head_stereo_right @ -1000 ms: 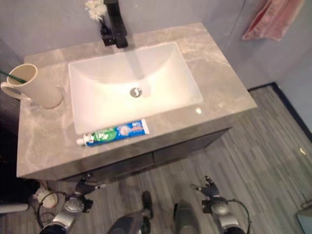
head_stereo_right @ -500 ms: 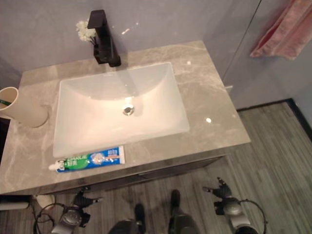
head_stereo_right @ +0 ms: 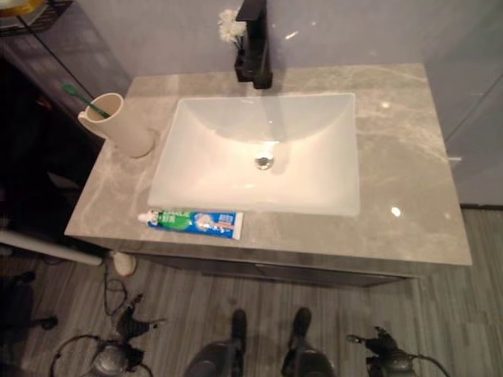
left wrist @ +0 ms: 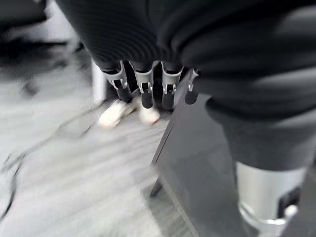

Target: Put brush and paste in cup on sink, flatten towel.

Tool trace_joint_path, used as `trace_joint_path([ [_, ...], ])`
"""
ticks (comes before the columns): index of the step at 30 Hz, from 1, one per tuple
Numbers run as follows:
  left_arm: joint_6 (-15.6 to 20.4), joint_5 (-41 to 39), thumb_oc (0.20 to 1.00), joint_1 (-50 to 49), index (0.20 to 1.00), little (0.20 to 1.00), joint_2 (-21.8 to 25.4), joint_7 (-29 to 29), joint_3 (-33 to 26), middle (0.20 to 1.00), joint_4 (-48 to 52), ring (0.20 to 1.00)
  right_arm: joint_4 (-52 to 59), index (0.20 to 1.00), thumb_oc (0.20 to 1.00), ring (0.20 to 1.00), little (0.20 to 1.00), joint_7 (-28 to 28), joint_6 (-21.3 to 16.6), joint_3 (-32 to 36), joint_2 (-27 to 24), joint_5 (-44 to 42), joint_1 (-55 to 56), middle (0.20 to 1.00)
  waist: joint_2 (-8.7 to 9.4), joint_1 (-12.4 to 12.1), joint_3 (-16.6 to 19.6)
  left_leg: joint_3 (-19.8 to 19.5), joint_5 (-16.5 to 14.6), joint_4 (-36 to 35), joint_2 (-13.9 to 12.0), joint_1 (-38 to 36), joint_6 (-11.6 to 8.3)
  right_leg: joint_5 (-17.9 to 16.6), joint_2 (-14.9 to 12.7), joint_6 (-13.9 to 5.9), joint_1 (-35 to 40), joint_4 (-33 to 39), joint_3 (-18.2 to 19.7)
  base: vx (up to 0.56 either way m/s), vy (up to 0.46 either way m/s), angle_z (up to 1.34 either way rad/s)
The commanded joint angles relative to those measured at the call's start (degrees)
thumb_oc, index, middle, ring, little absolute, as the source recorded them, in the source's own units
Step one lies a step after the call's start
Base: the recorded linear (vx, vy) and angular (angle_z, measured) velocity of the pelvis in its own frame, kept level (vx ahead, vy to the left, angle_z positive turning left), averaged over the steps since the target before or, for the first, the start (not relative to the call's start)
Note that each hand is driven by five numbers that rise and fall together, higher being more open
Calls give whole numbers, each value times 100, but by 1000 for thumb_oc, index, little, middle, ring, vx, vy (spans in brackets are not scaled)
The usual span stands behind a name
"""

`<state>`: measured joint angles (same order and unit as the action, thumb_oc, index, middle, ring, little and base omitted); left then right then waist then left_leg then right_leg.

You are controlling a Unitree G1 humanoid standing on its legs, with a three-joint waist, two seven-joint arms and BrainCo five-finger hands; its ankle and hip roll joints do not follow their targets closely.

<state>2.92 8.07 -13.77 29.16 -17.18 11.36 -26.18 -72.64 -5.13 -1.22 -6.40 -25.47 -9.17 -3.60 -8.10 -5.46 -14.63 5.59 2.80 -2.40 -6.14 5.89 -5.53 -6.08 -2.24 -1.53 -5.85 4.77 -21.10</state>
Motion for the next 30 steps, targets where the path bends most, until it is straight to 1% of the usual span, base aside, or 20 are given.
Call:
trace_joint_path([
  [1,385,436,1000,-121,1000,1000,677,75,-341,1000,635,1000,-314,1000,1000,1000,1000,-140,142,133,50,292,36,1000,166,15,61,-8,701,51,253,376,-209,782,-590,-607,413,-691,285,47,67,6],
  [3,470,632,1000,-312,1000,1000,1103,112,-600,1000,1219,1000,-587,1000,1000,1000,1000,-148,238,338,71,341,127,1000,99,1,105,-18,642,-12,320,278,-202,823,-645,-640,499,-678,261,82,56,9],
  [4,476,710,1000,-445,1000,1000,1277,128,-799,1000,1540,1000,-621,1000,1000,1000,1000,-141,257,380,83,360,148,1000,77,-6,144,-19,654,-46,330,277,-190,788,-649,-648,512,-639,260,120,40,7],
  [6,578,860,1000,-530,1000,1000,1608,22,-1228,1000,2074,1000,-735,1000,1000,1000,1000,-83,321,433,144,474,248,1000,37,-19,220,-12,612,-129,370,171,-207,836,-688,-674,646,-565,233,85,28,6],
  [7,561,856,1000,-579,1000,1000,1614,44,-1278,1000,2123,1000,-733,1000,1000,1000,1000,-83,322,419,155,476,242,1000,43,-3,228,-16,640,-127,365,198,-199,794,-679,-670,632,-542,227,43,26,7],
  [8,587,814,1000,-597,1000,1000,1649,-40,-1532,1000,2313,1000,-764,1000,1000,1000,1000,-83,353,437,184,491,267,1000,28,-10,277,-24,634,-167,375,176,-201,789,-679,-676,672,-500,213,61,27,12],
  [9,594,667,1000,-520,1000,1000,1587,-227,-1926,1000,2582,1000,-739,1000,1000,1000,1000,-94,376,489,266,389,275,1000,29,10,336,-14,612,-193,393,145,-207,766,-685,-691,728,-423,207,97,30,12],
  [10,621,590,1000,-411,1000,1000,1534,-341,-2056,1000,2673,1000,-703,1000,1000,1000,1000,-94,382,483,304,347,266,1000,35,40,371,-6,593,-214,394,127,-208,745,-688,-699,739,-381,216,67,19,12],
  [13,648,416,1000,-169,1000,1000,1407,-467,-2204,1000,2846,1000,-573,1000,1000,1000,1000,-84,364,412,349,270,201,1000,54,107,381,44,556,-235,396,114,-202,677,-686,-719,729,-296,284,28,25,2],
  [14,678,359,1000,13,1000,1000,1421,-433,-2233,1000,3103,1000,-518,1000,1000,1000,1000,-28,374,357,403,191,170,1000,82,182,393,110,523,-250,389,91,-191,620,-689,-744,706,-234,376,12,36,-5],
  [16,884,25,1000,238,1000,1000,1366,-269,-2214,1000,3538,1000,-446,1000,1000,1000,1000,13,381,328,448,73,128,1000,145,256,392,200,439,-249,377,58,-175,587,-702,-777,679,-194,501,8,22,-17],
  [18,900,-20,1000,288,1000,1000,1397,-226,-2216,1000,3613,1000,-420,1000,1000,1000,1000,21,381,330,455,31,124,1000,151,290,403,237,456,-260,366,78,-159,537,-693,-781,640,-170,547,-1,29,-29],
  [20,1002,-79,1000,440,1000,1000,1684,68,-2134,1000,4099,1000,-353,1000,1000,1000,1000,89,379,330,464,-15,173,1000,218,406,427,386,359,-260,347,50,-113,476,-686,-826,551,-136,744,17,63,-31],
  [21,1018,-103,1000,437,1000,1000,1770,121,-2139,1000,4121,1000,-351,1000,1000,1000,1000,102,383,331,470,8,196,1000,234,404,429,441,335,-260,338,41,-99,461,-689,-835,519,-137,809,3,37,-53],
  [22,1018,-104,1000,437,1000,1000,1772,122,-2139,1000,4121,1000,-351,1000,1000,1000,1000,101,384,332,471,8,197,1000,236,395,431,449,334,-260,337,41,-99,460,-689,-835,515,-138,818,2,22,-52],
  [24,1036,-139,1000,386,1000,1000,2013,285,-2095,1000,4252,1000,-433,1000,1000,1000,1000,133,429,341,460,137,298,1000,270,460,430,533,283,-259,308,17,-75,442,-685,-856,471,-129,916,8,44,-44],
  [25,1033,-180,1000,363,1000,1000,2087,325,-2115,1000,4282,1000,-471,1000,1000,1000,1000,143,454,351,456,180,325,1000,293,451,440,556,269,-258,302,6,-69,438,-680,-862,458,-132,949,13,50,-35],
  [30,1023,-349,1000,251,1000,1000,2288,557,-2071,1000,4237,1000,-587,1000,1000,1000,1000,185,522,371,450,325,435,1000,362,468,429,586,246,-259,278,-7,-54,435,-654,-874,416,-153,1003,6,11,-10],
])
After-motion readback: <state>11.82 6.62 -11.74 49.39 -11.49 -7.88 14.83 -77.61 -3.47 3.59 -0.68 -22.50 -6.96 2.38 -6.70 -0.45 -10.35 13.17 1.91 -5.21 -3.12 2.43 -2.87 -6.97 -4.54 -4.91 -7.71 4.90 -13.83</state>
